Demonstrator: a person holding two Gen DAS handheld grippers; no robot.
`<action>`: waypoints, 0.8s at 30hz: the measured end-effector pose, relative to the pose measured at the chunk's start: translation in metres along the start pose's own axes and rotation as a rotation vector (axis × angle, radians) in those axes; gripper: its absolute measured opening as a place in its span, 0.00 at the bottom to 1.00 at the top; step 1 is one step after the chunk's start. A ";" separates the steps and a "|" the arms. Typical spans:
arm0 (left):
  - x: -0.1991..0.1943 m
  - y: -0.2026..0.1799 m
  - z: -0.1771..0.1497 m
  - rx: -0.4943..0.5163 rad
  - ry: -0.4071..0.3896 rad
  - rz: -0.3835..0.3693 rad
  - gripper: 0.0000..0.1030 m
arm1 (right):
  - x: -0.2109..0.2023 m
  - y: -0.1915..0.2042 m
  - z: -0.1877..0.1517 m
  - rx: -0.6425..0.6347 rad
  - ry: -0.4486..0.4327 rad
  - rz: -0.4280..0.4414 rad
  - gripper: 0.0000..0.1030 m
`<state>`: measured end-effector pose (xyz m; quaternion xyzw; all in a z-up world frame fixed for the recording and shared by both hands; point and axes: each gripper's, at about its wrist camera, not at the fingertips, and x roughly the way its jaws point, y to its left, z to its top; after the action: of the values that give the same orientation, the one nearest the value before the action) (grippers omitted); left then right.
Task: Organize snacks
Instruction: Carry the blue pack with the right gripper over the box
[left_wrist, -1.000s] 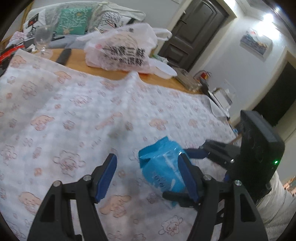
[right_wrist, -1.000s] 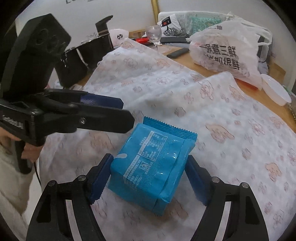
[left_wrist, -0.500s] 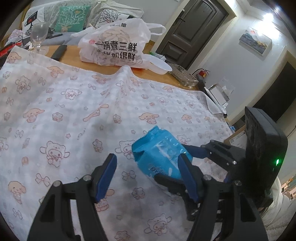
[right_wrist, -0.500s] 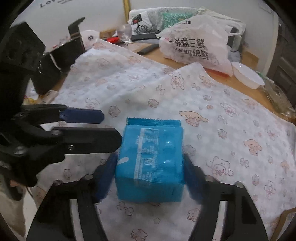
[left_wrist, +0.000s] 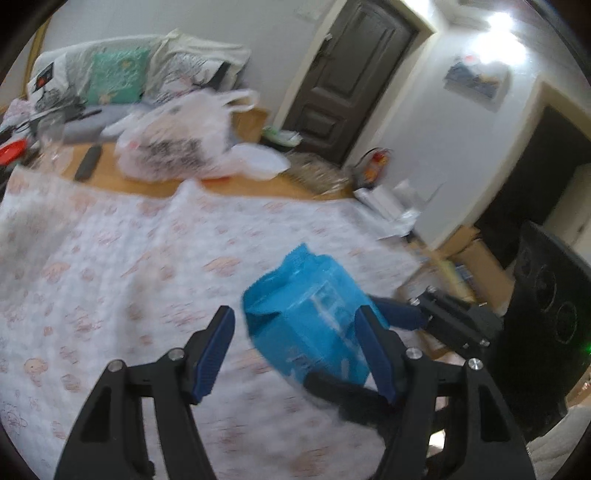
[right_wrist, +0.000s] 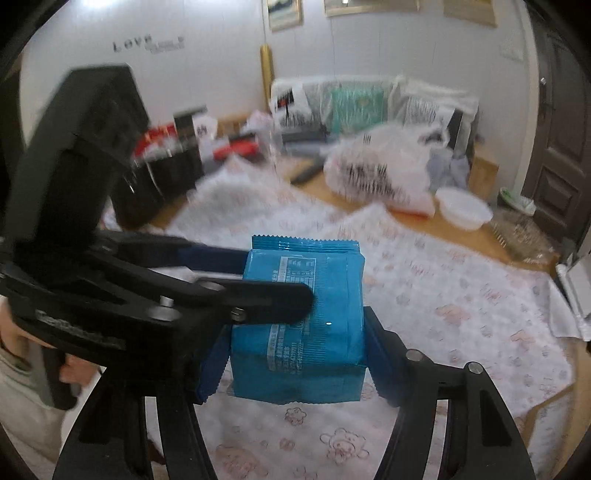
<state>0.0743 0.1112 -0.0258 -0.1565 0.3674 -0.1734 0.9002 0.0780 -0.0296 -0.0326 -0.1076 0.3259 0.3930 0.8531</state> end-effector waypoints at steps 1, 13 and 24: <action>-0.005 -0.015 0.002 0.014 -0.012 -0.019 0.58 | -0.013 -0.001 0.000 0.003 -0.029 0.004 0.59; -0.011 -0.148 0.010 0.192 -0.067 -0.033 0.51 | -0.128 -0.047 -0.034 0.087 -0.225 -0.039 0.60; 0.043 -0.263 0.018 0.335 -0.023 -0.105 0.55 | -0.211 -0.116 -0.085 0.188 -0.333 -0.122 0.59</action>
<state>0.0641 -0.1383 0.0679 -0.0254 0.3143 -0.2771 0.9076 0.0225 -0.2712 0.0295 0.0196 0.2087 0.3207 0.9237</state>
